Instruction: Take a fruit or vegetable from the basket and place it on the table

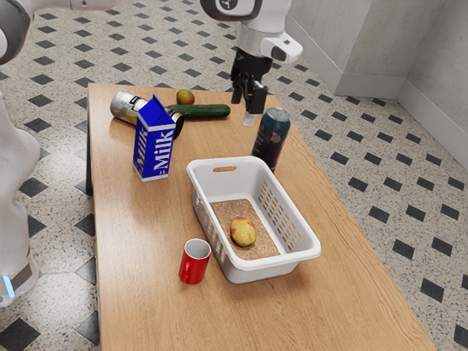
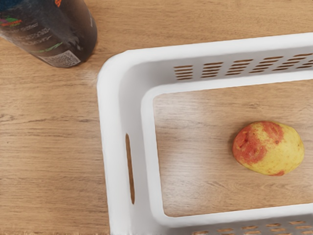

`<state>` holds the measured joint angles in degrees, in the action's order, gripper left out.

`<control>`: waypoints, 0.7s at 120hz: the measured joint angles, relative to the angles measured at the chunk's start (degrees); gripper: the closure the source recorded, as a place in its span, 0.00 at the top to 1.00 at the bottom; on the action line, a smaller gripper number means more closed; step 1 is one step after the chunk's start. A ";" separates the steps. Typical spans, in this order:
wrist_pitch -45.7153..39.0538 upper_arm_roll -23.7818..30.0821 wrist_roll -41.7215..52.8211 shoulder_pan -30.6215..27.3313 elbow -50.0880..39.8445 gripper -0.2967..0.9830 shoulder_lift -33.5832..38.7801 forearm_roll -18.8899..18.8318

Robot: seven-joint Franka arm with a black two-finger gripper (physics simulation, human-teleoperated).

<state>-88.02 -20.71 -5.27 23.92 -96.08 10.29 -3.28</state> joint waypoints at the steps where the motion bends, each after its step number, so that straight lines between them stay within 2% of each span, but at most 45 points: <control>1: 0.01 -0.01 -0.10 0.01 0.00 0.77 0.00 -0.02; 41: 0.38 -0.32 -2.14 -0.01 0.72 0.77 -0.77 -0.02; 57: 3.78 0.04 -2.30 0.13 5.55 0.77 -1.47 1.53; 67: 5.34 0.22 -1.54 0.06 6.07 0.77 -2.43 0.23; 84: 5.72 7.39 0.48 0.21 5.72 0.77 -3.03 -0.87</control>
<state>-82.30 -13.32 -4.79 24.12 -90.36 7.26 -4.16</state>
